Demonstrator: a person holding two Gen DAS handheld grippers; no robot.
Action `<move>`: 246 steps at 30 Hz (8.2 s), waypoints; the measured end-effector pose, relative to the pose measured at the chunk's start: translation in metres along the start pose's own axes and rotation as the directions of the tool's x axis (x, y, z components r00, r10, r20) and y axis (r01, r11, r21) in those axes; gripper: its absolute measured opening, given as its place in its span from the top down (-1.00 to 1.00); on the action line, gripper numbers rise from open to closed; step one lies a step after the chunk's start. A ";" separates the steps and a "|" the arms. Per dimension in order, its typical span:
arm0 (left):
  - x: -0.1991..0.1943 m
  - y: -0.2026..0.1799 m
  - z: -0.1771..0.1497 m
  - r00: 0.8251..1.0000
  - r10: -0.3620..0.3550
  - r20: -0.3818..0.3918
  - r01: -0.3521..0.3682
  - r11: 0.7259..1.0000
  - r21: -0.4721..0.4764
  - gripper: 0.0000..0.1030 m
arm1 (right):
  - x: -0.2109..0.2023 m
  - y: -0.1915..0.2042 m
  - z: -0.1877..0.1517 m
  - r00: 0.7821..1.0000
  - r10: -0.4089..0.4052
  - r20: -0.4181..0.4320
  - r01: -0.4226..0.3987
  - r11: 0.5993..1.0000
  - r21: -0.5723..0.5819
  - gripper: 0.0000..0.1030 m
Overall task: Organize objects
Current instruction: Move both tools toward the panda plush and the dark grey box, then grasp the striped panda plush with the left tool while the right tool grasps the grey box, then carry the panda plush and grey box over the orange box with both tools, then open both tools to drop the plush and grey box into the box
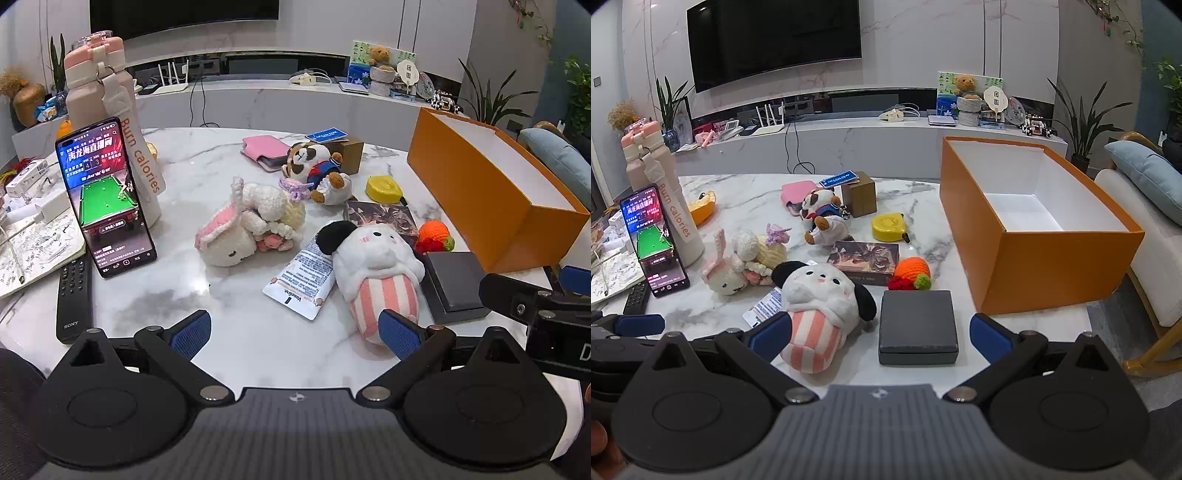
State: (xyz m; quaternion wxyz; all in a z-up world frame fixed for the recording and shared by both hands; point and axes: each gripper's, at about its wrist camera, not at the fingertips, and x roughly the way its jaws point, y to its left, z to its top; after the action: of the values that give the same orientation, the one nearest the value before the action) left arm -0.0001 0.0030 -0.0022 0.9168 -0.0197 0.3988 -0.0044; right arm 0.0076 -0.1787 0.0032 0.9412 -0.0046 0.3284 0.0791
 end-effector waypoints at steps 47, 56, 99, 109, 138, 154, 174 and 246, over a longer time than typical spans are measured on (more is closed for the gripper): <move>0.009 -0.001 -0.005 1.000 -0.005 -0.026 0.005 1.000 -0.010 -1.00 | 0.003 -0.002 -0.006 1.000 -0.008 -0.018 0.009 1.000 0.010 -0.98; 0.012 -0.014 0.001 0.999 -0.054 -0.002 0.054 0.998 0.023 -1.00 | 0.004 -0.021 -0.004 1.000 -0.016 -0.002 0.016 0.999 0.035 -0.98; 0.057 -0.002 -0.007 0.972 -0.221 -0.073 0.222 0.975 0.006 -0.40 | 0.088 -0.031 -0.008 0.997 -0.048 -0.058 0.044 0.997 -0.067 -0.98; 0.056 -0.009 -0.010 0.978 -0.201 -0.063 0.205 0.977 0.053 -0.41 | 0.116 -0.033 -0.013 0.994 -0.059 -0.087 0.058 0.998 -0.016 -0.98; 0.055 -0.016 -0.025 0.987 -0.158 -0.030 0.160 0.984 0.073 -0.33 | 0.117 -0.040 -0.038 0.997 -0.001 -0.072 -0.002 0.999 -0.042 -0.48; 0.032 -0.019 -0.006 0.985 -0.173 0.012 0.172 0.982 0.072 -0.33 | 0.069 -0.053 -0.007 0.989 0.140 -0.046 -0.142 0.988 -0.057 -0.48; 0.012 -0.059 0.049 0.979 -0.168 0.118 0.149 0.976 0.157 -0.34 | 0.054 -0.123 0.149 0.968 0.132 0.213 -0.102 0.984 -0.143 -0.48; 0.132 -0.256 0.114 0.974 -0.143 -0.175 0.200 0.908 0.368 -0.41 | 0.170 -0.264 0.124 0.968 -0.074 -0.241 0.073 0.997 -0.015 -0.51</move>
State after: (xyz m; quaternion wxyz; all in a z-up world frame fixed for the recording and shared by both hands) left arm 0.1752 -0.2520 -0.0104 0.8678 0.1254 0.4518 -0.1645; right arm 0.2555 -0.4072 -0.0160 0.8966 -0.0291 0.4396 0.0440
